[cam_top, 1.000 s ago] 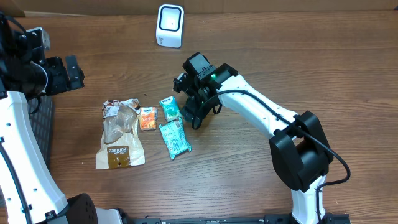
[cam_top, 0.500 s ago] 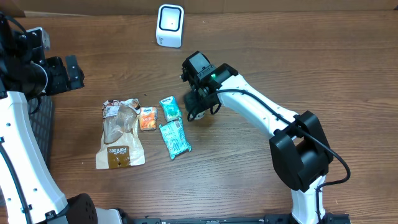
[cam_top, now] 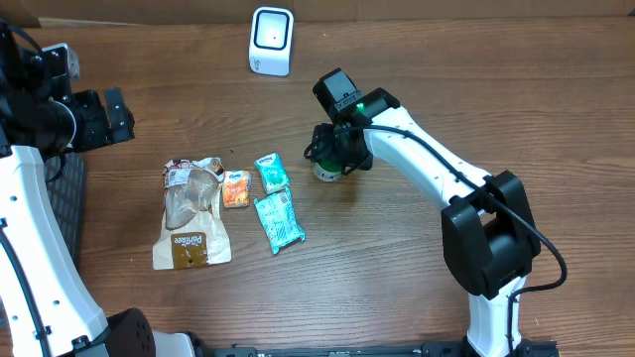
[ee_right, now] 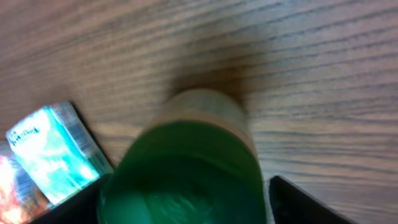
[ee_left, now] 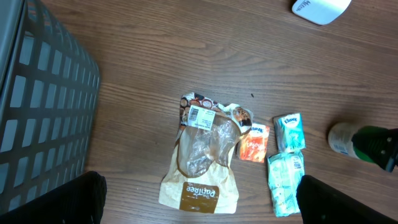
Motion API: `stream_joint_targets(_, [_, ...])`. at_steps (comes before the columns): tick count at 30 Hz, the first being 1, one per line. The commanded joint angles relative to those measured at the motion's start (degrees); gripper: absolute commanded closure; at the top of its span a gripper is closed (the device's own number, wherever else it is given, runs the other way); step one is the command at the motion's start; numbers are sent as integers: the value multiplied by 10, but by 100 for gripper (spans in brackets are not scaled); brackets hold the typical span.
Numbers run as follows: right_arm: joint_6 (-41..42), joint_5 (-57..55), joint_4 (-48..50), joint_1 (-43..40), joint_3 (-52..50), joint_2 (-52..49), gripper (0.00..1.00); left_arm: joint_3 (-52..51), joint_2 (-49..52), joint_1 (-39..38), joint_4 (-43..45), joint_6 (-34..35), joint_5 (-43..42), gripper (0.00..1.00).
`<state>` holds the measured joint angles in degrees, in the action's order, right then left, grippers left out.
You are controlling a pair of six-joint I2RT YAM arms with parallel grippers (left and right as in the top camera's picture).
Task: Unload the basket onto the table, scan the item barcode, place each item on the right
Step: 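Lower the right gripper and grasp the green-capped jar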
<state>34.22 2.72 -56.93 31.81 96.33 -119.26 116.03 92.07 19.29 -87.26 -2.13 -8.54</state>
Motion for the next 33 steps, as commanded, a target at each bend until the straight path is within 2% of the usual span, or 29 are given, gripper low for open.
stream_joint_targets(1, [-82, -1, -10, 1, 36, 3, 14, 7, 2, 5, 1, -13, 0, 0])
stream_joint_targets(5, [-249, -1, -26, 1, 51, 3, 4, 7, 2, 5, 1, -13, 0, 0])
stream_joint_targets(8, [-375, -1, -34, 1, 50, 3, 0, 7, 2, 5, 1, -13, 0, 0])
stream_joint_targets(14, [-508, 1, -42, 3, 41, 2, 0, 7, 2, 5, 1, -13, 0, 0])
stream_joint_targets(18, [-539, -1, -33, 2, 19, 2, 0, 7, 2, 5, 1, -13, 0, 0])
stream_joint_targets(24, [-540, 17, -14, -4, 14, 2, 0, 7, 2, 5, 1, -13, 0, 0])
stream_joint_targets(33, [-539, 20, -2, -8, 13, -5, 12, 7, 2, 5, 1, -13, 0, 0])
